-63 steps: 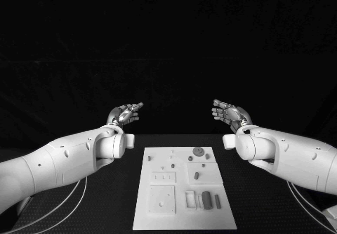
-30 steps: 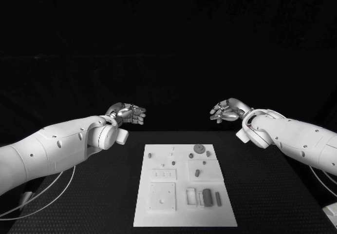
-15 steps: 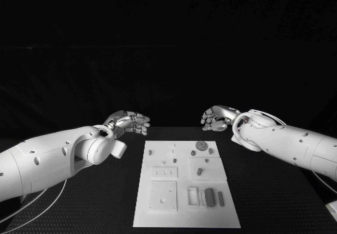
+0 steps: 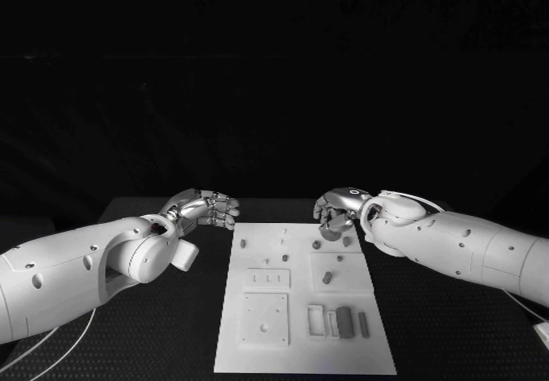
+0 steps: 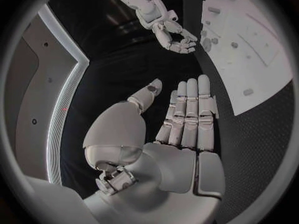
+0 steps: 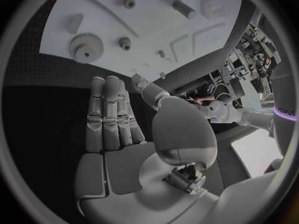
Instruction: Assemble the parts on the task board
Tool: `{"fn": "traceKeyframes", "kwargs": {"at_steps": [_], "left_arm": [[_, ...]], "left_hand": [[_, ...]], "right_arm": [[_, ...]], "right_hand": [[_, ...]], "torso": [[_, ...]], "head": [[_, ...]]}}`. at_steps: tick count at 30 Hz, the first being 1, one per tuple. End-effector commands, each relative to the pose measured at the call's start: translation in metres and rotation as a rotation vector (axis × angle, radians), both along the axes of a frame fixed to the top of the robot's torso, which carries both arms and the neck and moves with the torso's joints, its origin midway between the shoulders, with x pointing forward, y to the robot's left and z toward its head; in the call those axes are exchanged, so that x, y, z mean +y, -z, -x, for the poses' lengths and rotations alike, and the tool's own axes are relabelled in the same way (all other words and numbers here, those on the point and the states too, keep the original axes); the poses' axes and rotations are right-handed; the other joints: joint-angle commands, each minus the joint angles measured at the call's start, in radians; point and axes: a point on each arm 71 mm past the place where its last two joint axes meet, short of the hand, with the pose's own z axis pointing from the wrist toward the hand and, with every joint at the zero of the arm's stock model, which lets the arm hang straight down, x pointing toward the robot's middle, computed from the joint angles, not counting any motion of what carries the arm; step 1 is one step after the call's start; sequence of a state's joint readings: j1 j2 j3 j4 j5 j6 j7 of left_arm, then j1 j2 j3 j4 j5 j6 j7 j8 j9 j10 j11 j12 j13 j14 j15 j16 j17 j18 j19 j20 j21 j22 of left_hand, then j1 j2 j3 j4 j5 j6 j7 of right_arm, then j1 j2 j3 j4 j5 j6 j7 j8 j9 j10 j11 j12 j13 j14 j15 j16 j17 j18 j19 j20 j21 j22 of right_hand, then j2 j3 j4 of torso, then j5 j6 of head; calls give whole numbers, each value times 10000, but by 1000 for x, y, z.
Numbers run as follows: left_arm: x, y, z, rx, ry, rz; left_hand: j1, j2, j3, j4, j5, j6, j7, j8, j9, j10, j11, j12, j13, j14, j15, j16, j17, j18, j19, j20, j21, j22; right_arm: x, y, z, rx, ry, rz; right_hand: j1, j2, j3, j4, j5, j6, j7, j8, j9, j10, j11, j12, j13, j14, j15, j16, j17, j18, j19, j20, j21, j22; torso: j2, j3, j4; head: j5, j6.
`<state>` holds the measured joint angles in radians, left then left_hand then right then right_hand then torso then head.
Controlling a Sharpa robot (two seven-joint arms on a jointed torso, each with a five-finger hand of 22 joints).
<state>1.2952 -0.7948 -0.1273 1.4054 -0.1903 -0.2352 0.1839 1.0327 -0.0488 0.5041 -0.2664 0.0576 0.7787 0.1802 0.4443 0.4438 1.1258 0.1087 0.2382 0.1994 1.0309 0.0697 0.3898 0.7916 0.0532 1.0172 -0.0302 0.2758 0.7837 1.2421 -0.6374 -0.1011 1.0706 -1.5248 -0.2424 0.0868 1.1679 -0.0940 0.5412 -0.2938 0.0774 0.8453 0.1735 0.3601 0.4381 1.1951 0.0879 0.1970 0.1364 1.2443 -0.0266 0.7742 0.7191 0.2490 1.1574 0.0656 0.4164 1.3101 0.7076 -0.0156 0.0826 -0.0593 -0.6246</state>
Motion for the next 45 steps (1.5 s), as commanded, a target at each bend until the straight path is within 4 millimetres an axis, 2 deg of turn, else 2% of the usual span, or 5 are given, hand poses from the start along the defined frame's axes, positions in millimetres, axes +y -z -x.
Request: {"fn": "traceKeyframes", "kwargs": {"at_steps": [1, 6, 13, 27, 45], "left_arm": [[-2, -2, 1, -143, 224, 68], [-1, -3, 2, -136, 220, 70], [1, -3, 2, -112, 200, 57], [0, -4, 3, -111, 265, 75], [-3, -16, 3, -303, 373, 105]], "left_hand": [[-29, -59, -3, 72, -24, -3, 76, -46, -15, -15, 64, -62, 18, 13, 27, -77, 23, 88, 7, 13, -5, 17], [-42, -65, -9, 83, -24, -6, 79, -56, -13, -16, 67, -79, 26, 13, 29, -89, 37, 91, 3, 17, -8, 24], [-66, -69, -17, 105, -24, -11, 83, -72, -11, -16, 71, -107, 39, 16, 32, -108, 59, 95, -2, 22, -13, 35], [-99, -80, -28, 139, -26, -24, 91, -101, -6, -21, 79, -156, 63, 16, 37, -143, 99, 102, -11, 28, -22, 54], [-124, -85, -34, 173, -26, -21, 93, -117, 3, -12, 81, -192, 87, 22, 39, -171, 136, 108, -16, 32, -29, 73]], "right_arm": [[2, 8, 3, 30, -110, 737], [3, 16, 9, 240, -199, 1058], [1, 18, 11, 211, -142, 1294], [4, 21, 9, 167, -99, 1374], [9, 21, 10, 155, -180, 1414]], "right_hand": [[36, -90, 51, 24, 25, 36, 12, -64, -22, 55, 12, -44, 1, 44, 55, 52, 34, 128, -10, -61, 102, 230], [-103, -208, -11, 57, 23, 95, 5, -96, -57, 237, -32, -98, 38, 127, 15, 118, 108, 128, 67, -85, 240, 230], [-255, -288, -24, 88, 27, 163, -14, -102, -72, 309, -47, -159, 63, 147, -3, 149, 154, 128, 94, -104, 324, 229], [-403, -329, 14, 122, 29, 203, -22, -131, -96, 395, -68, -232, 103, 172, -24, 197, 216, 128, 132, -141, 457, 235], [-486, -230, 87, 125, 27, 328, -66, -118, -99, 573, -123, -285, 184, 248, -78, 325, 327, 128, 196, -209, 685, 240]], "torso": [[257, -47, 49], [376, -62, 47], [423, -83, 43], [587, -59, 46], [778, -73, 139]], "head": [[-56, -18], [-41, -28], [-29, -1], [35, 130], [6, 124]]}}
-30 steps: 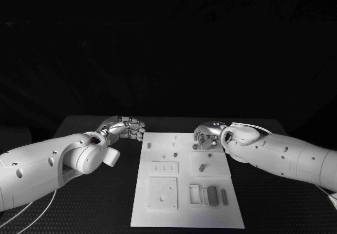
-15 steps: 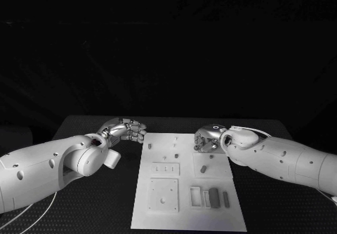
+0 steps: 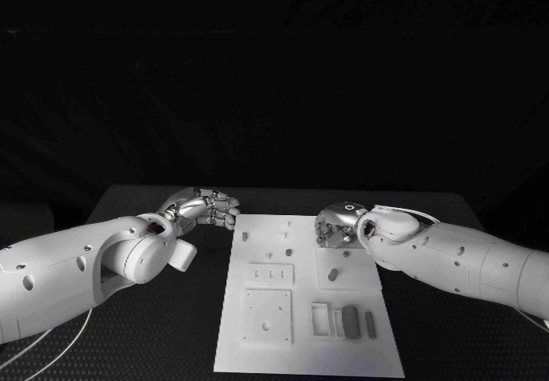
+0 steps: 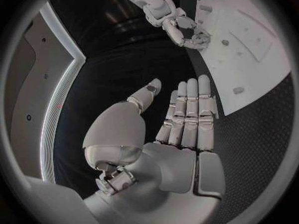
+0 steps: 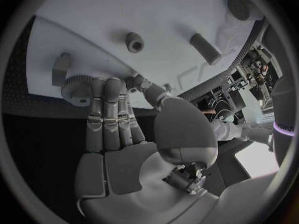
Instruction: Assemble the parts on the task board
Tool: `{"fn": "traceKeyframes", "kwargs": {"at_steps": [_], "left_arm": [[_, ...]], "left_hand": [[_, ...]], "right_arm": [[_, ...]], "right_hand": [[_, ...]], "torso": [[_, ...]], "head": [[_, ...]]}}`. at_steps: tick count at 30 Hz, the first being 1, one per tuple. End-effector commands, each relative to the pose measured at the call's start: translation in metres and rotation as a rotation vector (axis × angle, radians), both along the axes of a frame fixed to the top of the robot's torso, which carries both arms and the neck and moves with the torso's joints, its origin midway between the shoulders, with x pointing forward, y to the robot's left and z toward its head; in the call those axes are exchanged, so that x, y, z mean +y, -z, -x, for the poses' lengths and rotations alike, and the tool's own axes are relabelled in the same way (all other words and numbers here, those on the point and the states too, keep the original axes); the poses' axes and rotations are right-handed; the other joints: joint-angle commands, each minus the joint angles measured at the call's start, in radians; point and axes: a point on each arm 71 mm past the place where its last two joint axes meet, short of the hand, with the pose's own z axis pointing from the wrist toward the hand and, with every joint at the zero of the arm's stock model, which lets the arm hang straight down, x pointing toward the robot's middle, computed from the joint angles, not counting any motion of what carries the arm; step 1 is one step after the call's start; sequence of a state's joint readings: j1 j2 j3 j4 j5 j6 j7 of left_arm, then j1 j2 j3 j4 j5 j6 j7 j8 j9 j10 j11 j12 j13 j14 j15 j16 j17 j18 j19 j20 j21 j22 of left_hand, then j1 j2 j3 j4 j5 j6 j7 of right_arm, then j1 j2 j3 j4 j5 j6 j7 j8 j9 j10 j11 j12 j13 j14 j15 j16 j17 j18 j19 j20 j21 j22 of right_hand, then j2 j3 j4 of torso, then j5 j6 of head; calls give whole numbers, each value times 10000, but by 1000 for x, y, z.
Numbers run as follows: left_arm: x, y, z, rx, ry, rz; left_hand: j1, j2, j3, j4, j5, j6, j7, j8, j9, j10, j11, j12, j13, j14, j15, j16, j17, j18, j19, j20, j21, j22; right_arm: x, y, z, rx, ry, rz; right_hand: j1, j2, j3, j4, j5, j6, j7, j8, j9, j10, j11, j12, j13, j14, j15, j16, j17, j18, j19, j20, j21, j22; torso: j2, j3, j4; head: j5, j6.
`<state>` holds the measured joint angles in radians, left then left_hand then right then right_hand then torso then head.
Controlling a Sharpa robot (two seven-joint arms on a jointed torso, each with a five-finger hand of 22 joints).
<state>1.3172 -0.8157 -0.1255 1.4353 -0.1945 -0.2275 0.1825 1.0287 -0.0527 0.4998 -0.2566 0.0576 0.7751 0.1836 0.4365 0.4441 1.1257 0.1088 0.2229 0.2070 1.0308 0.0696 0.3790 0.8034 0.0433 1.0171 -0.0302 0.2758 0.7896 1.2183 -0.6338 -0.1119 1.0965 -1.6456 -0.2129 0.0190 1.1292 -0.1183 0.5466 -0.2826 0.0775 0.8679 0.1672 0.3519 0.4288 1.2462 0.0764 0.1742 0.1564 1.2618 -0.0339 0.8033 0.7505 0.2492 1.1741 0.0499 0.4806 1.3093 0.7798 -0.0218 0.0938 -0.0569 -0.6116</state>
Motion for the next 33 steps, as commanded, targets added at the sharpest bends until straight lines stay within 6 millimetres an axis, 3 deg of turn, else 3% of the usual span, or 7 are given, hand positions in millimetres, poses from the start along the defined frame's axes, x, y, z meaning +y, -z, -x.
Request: {"fn": "traceKeyframes", "kwargs": {"at_steps": [1, 7, 15, 17, 20, 33], "left_arm": [[-3, -4, 1, -110, 215, 63], [-3, -4, 0, -97, 212, 48], [-3, -4, 0, -91, 201, 41], [-3, -4, 0, -94, 193, 39], [-2, -4, -1, -95, 197, 40], [-4, -4, -1, -99, 204, 38]], "left_hand": [[-85, -47, 10, 76, -26, 14, 58, -41, 1, -10, 80, -41, 12, 23, 39, -65, 19, 207, -15, 32, -29, 14], [-86, -50, 11, 81, -25, 15, 57, -44, 4, -9, 80, -49, 18, 24, 39, -71, 27, 208, -17, 32, -31, 18], [-87, -52, 12, 88, -26, 15, 58, -50, 7, -7, 80, -62, 26, 24, 40, -82, 39, 210, -20, 33, -34, 24], [-87, -53, 12, 90, -26, 16, 58, -51, 7, -6, 81, -64, 28, 24, 40, -84, 42, 210, -20, 33, -34, 25], [-87, -53, 13, 92, -25, 16, 58, -52, 8, -5, 81, -68, 30, 24, 40, -87, 45, 211, -21, 34, -35, 27], [-81, -56, 18, 96, -25, 18, 57, -59, 13, -2, 81, -83, 41, 26, 41, -100, 61, 213, -23, 34, -38, 35]], "right_arm": [[1, 3, 1, 90, -56, 210], [2, 4, 1, 91, -104, 283], [3, 3, 1, -126, -112, 423], [3, 3, 1, -136, -109, 428], [4, 1, 1, -287, -82, 370], [16, -9, 0, -995, 47, -13]], "right_hand": [[-105, 17, 35, 12, 26, 115, -8, -34, -5, 77, -13, -61, -9, 79, -9, 47, 23, 126, 34, -57, 64, 248], [-99, 169, 67, -22, 25, 284, -78, 18, 21, 267, -76, -74, 79, 173, -75, 261, 166, 126, 92, -126, 316, 256], [276, 769, 175, -89, 36, 693, -252, 137, 98, 680, -238, -52, 340, 252, -229, 843, 504, 126, 109, -278, 977, 261], [422, 709, 713, 23, 70, 831, -281, 153, 106, 788, -281, -53, 421, 271, -255, 971, 565, 126, 133, -275, 1128, 251], [314, 753, 1045, -12, 46, 947, -320, 166, 129, 892, -302, -65, 523, 279, -301, 1117, 636, 126, 145, -305, 1333, 251], [41, 746, 1313, -44, 29, 1211, -433, 241, 263, 1200, -451, -73, 852, 353, -440, 1655, 868, 126, 239, -486, 2001, 247]], "torso": [[67, -16, 31], [82, -4, 12], [126, -7, 19], [132, -8, 21], [139, -15, 21], [183, -25, 39]], "head": [[-17, -4], [9, -37], [0, 6], [-5, 17], [0, 34], [-7, 126]]}}
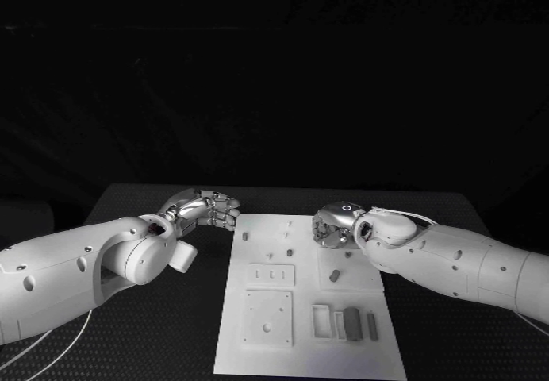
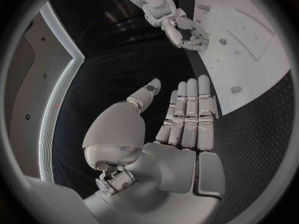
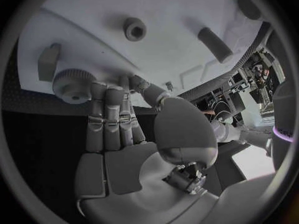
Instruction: Assemble the parts on the task board
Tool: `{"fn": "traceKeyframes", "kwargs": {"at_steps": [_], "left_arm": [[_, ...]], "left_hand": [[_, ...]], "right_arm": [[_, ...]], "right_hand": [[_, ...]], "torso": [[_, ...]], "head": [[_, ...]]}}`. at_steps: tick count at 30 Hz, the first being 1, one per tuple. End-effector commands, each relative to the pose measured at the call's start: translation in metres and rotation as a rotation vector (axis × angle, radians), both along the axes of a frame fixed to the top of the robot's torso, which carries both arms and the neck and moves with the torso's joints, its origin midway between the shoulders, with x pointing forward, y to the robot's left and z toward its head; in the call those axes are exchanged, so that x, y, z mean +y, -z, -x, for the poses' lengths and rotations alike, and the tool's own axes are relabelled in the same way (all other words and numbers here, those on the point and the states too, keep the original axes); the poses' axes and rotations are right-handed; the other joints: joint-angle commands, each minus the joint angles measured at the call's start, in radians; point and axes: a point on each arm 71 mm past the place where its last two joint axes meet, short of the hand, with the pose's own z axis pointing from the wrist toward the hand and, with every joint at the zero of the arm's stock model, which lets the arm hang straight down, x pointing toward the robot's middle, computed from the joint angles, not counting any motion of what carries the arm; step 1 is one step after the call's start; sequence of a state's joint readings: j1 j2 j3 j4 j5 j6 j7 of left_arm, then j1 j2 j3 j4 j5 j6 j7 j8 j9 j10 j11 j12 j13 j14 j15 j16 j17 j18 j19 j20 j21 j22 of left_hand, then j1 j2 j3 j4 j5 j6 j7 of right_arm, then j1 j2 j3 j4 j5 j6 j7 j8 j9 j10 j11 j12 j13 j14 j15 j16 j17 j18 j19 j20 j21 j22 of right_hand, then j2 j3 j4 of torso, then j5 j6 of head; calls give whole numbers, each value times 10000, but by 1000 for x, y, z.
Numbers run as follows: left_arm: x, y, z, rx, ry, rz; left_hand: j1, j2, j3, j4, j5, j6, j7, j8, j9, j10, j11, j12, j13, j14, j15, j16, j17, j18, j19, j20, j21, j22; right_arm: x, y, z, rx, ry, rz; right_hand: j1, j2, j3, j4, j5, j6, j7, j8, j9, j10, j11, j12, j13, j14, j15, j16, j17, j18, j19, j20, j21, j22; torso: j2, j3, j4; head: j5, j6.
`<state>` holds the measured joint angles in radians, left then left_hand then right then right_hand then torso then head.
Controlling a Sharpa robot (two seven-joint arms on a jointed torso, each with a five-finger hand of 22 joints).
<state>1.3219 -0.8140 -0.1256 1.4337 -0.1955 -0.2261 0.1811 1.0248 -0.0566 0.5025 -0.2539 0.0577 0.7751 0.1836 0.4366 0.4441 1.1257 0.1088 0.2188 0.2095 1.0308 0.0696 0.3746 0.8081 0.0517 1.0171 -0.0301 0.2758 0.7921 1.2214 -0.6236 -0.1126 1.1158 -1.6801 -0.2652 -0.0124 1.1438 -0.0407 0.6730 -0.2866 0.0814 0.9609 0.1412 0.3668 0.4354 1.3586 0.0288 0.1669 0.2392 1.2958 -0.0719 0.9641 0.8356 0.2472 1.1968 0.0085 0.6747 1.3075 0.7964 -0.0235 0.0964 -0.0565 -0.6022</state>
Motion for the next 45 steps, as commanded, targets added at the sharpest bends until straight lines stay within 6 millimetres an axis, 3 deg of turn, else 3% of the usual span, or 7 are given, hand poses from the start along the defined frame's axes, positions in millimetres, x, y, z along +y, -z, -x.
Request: {"fn": "traceKeyframes", "kwargs": {"at_steps": [1, 20, 29, 45], "left_arm": [[-3, -2, 0, -63, 189, 51], [-8, -3, 0, -108, 291, 63], [-8, -6, -1, -183, 304, 43], [-11, -11, -1, -287, 378, 31]], "left_hand": [[-41, -16, -9, 70, -25, 18, 57, -60, 12, -1, 81, -44, 17, 27, 41, -57, 16, 130, -23, 33, -38, 11], [-49, -27, -13, 84, -26, 16, 60, -75, 19, 2, 84, -74, 36, 31, 44, -81, 44, 130, -27, 38, -45, 25], [-46, -33, -13, 85, -26, 16, 61, -81, 23, 5, 84, -86, 46, 33, 44, -92, 57, 132, -28, 38, -48, 32], [-43, -38, -12, 90, -26, 18, 61, -90, 29, 10, 85, -106, 61, 38, 44, -109, 79, 134, -29, 39, -51, 43]], "right_arm": [[6, -4, -1, -430, 156, -25], [37, -30, -8, -2236, 149, -538], [46, -30, -9, -2184, 51, -546], [63, -29, -9, -2095, -150, -534]], "right_hand": [[-113, -31, 55, -3, -10, 292, -178, 96, 204, 90, 19, -2, 42, 15, -66, 75, 26, 146, 16, -81, 97, 265], [-117, -99, 107, -15, -11, 372, -214, 112, 263, 185, -26, -25, 180, 36, -111, 282, 83, 146, 23, -158, 406, 265], [-120, -112, 114, -13, -12, 380, -218, 112, 271, 197, -31, -32, 203, 40, -116, 313, 88, 146, 21, -167, 455, 264], [-131, -106, 123, -8, -12, 379, -217, 105, 279, 201, -31, -45, 227, 31, -118, 337, 87, 146, 19, -178, 521, 265]], "torso": [[17, -9, 12], [76, 0, 1], [102, 0, -25], [131, -8, -10]], "head": [[-11, 32], [62, 147], [98, 166], [131, 131]]}}
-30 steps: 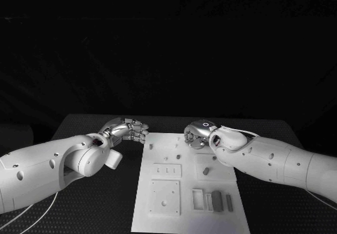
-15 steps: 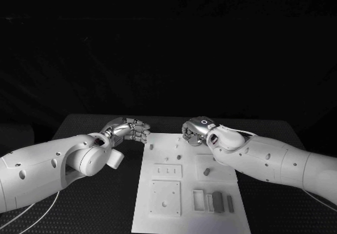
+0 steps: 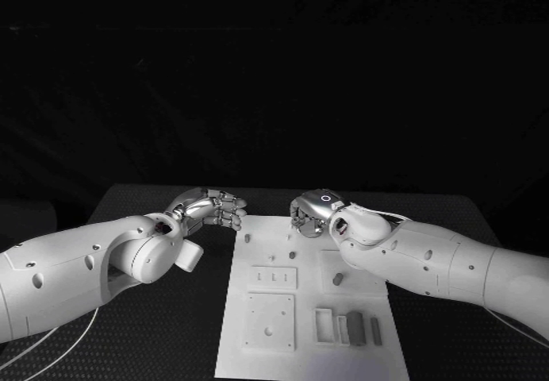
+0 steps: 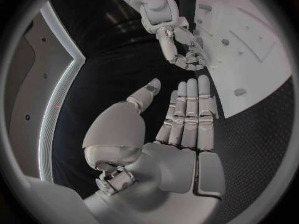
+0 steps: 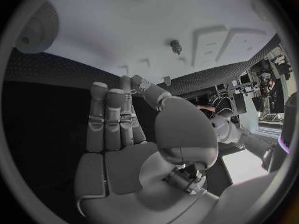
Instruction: Assemble the parts on the task board
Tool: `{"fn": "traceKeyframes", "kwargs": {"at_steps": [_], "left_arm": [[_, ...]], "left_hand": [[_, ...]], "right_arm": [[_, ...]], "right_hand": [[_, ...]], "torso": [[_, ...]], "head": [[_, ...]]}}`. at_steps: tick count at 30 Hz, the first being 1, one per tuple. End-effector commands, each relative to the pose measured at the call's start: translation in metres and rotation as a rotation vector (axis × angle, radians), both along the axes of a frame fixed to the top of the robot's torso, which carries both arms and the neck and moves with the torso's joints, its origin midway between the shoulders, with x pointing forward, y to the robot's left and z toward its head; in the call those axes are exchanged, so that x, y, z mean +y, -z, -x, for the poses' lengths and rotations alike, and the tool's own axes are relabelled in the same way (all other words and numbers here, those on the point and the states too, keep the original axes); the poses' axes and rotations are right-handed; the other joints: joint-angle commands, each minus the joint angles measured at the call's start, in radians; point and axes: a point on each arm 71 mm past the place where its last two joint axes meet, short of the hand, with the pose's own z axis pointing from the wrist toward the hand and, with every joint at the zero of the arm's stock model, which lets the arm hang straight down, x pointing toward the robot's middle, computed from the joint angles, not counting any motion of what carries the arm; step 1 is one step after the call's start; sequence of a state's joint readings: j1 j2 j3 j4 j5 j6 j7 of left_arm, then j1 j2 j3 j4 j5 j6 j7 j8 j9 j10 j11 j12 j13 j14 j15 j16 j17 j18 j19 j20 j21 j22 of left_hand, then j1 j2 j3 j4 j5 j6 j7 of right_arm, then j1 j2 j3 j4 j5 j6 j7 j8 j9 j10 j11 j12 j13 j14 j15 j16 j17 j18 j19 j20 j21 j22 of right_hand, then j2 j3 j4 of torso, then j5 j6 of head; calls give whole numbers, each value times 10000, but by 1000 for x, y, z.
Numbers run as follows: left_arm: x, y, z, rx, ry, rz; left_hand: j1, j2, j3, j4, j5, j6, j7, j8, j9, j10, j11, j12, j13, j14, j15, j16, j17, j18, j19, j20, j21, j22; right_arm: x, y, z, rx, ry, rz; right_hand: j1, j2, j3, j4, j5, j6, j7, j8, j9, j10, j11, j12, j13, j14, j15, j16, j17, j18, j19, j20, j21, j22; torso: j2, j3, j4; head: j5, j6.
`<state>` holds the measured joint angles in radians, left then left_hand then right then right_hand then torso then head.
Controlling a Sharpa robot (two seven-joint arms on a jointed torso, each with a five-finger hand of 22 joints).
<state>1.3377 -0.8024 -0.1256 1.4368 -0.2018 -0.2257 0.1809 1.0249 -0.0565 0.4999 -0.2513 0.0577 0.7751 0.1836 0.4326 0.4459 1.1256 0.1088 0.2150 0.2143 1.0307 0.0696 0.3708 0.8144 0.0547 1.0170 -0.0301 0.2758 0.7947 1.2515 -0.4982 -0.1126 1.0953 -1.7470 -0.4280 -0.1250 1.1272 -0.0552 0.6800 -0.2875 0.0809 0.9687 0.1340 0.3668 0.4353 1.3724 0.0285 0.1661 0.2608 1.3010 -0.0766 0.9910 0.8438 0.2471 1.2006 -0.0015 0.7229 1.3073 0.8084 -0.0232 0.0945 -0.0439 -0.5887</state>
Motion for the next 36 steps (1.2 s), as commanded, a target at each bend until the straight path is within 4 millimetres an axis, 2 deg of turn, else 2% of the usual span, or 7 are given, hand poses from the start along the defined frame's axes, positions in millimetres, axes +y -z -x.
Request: {"fn": "traceKeyframes", "kwargs": {"at_steps": [1, 8, 13, 18, 22, 30, 36], "left_arm": [[-4, -2, 1, -100, 223, 41], [-7, -6, 0, -192, 293, 34], [-7, -9, 1, -223, 307, 36], [-8, -10, 1, -250, 339, 44], [-11, -9, 0, -231, 388, 42], [-10, -9, 0, -234, 368, 37], [-11, -9, 0, -233, 398, 44]], "left_hand": [[-43, -38, 15, 65, -26, 18, 61, -51, 12, 11, 84, -69, 14, 39, 44, -71, 17, 104, -28, 39, -52, 18], [-43, -40, 14, 67, -26, 19, 61, -54, 14, 13, 85, -77, 20, 40, 44, -78, 25, 104, -29, 39, -53, 22], [-43, -42, 14, 68, -26, 19, 61, -57, 16, 14, 85, -82, 24, 41, 45, -83, 31, 105, -30, 40, -55, 25], [-43, -49, 12, 69, -27, 20, 61, -60, 18, 16, 85, -89, 29, 42, 45, -89, 38, 105, -30, 40, -56, 29], [-44, -49, 12, 72, -27, 19, 62, -63, 19, 17, 86, -95, 33, 44, 45, -94, 43, 105, -30, 40, -58, 31], [-44, -51, 11, 75, -27, 17, 63, -68, 22, 18, 87, -105, 40, 45, 46, -103, 53, 106, -31, 41, -60, 37], [-43, -54, 11, 76, -27, 17, 63, -71, 24, 19, 87, -112, 45, 46, 46, -109, 60, 106, -32, 41, -62, 40]], "right_arm": [[2, 1, -1, -30, -3, 183], [6, 3, -6, 4, 49, 356], [5, 3, -7, -13, 76, 402], [6, 3, -6, -83, 5, 475], [9, 4, -6, -1, -38, 523], [9, 5, -6, 74, -41, 549], [11, 6, -8, 77, -39, 565]], "right_hand": [[35, 38, 53, 0, -8, 301, -145, 104, 280, 63, -29, -37, 12, -22, -71, 71, 4, 147, -19, -79, 42, 267], [33, 43, 56, 0, -7, 301, -145, 102, 283, 65, -30, -41, 19, -24, -72, 77, 4, 147, -21, -82, 59, 267], [32, 46, 59, -1, -7, 302, -146, 102, 285, 67, -31, -43, 25, -24, -73, 83, 3, 147, -22, -84, 72, 267], [31, 47, 60, -2, -7, 305, -147, 102, 288, 71, -32, -45, 32, -24, -74, 90, 3, 147, -24, -87, 87, 266], [27, 43, 62, -4, -9, 317, -152, 105, 297, 86, -38, -45, 51, -18, -79, 112, 5, 147, -27, -94, 125, 265], [23, 45, 64, -3, -8, 320, -153, 105, 301, 91, -40, -49, 63, -17, -82, 126, 4, 147, -30, -99, 149, 264], [23, 47, 67, -4, -8, 320, -154, 104, 303, 92, -41, -51, 68, -17, -83, 131, 4, 147, -32, -101, 159, 263]], "torso": [[9, -10, 9], [42, -3, 30], [80, -16, 78], [113, -33, 88], [124, -45, 101], [122, -36, 67], [119, -42, 76]], "head": [[6, -7], [10, -21], [2, -47], [87, -36], [56, -51], [119, -114], [109, -126]]}}
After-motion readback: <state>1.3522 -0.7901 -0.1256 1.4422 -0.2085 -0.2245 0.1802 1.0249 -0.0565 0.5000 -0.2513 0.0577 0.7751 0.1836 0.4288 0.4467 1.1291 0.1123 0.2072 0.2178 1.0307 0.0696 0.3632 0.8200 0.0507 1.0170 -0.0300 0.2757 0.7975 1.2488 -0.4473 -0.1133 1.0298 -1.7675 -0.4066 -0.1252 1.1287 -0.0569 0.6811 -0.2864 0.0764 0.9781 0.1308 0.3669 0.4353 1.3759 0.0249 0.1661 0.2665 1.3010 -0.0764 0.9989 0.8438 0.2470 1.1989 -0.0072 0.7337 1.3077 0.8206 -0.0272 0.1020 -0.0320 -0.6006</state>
